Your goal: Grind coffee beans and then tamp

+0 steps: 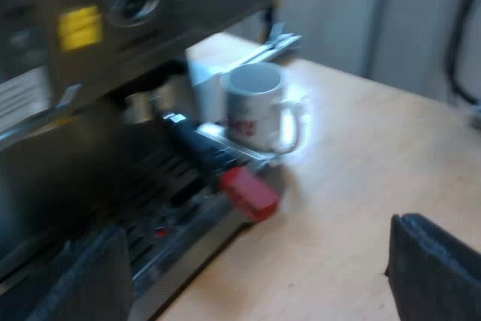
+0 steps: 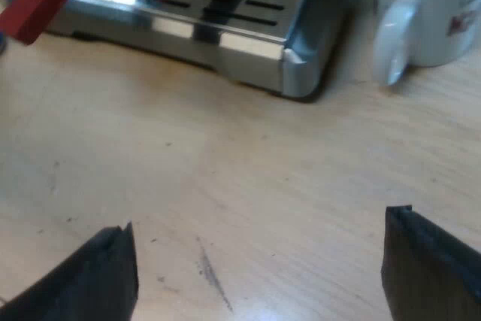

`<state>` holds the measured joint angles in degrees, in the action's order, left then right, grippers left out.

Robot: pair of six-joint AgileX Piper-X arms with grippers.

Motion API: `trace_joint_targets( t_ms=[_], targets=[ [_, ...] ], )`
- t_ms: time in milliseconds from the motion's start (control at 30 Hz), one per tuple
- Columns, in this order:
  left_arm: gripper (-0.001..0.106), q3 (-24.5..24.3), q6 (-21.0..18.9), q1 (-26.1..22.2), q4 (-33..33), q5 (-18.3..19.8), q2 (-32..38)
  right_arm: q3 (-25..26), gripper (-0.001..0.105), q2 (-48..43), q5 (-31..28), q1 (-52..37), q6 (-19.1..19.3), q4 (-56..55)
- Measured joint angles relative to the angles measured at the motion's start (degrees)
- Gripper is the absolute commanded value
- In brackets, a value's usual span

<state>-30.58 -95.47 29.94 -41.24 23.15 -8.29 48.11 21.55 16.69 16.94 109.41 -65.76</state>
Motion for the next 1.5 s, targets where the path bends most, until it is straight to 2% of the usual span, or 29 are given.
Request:
trace_joint_targets(
  t_ms=[100,367,600,767,1000,1133,1233,1300,1367,1500],
  targets=[
    [0.071,4.2,0.3,2.2,5.4,2.5,-1.5,0.0,0.069,1.4,0.1,4.0,1.7,0.5],
    [0.071,14.1,0.7,3.1,17.4,2.9,-2.1,-1.1,0.069,2.5,-0.2,11.2,3.3,7.3],
    [0.071,21.1,0.7,3.1,19.8,2.9,-2.2,-5.9,0.069,2.5,-0.2,12.6,3.3,13.0],
    [0.071,21.2,0.7,3.1,22.0,2.9,-2.4,-8.8,0.069,2.6,-0.2,12.6,3.3,16.9],
    [0.071,21.3,0.7,3.1,21.7,2.9,-2.4,-12.1,0.069,2.6,-0.3,13.5,3.3,24.3],
    [0.071,21.3,0.7,3.1,21.6,2.9,-2.4,-14.9,0.068,2.6,-3.6,19.0,3.3,27.0],
    [0.071,21.3,0.7,3.1,21.6,2.9,-2.4,-16.9,0.064,2.6,-8.5,24.6,1.5,29.9],
    [0.071,21.3,0.7,3.1,21.6,2.9,-2.4,-18.3,0.056,2.9,-14.2,29.9,-1.7,33.0],
    [0.071,21.3,0.7,3.1,21.6,2.9,-2.4,-19.3,0.055,3.7,-17.2,34.2,-3.6,35.4],
    [0.071,21.3,0.7,3.1,21.6,2.9,-2.4,-21.3,0.055,7.4,-26.9,43.8,-7.9,40.9]
  ],
)
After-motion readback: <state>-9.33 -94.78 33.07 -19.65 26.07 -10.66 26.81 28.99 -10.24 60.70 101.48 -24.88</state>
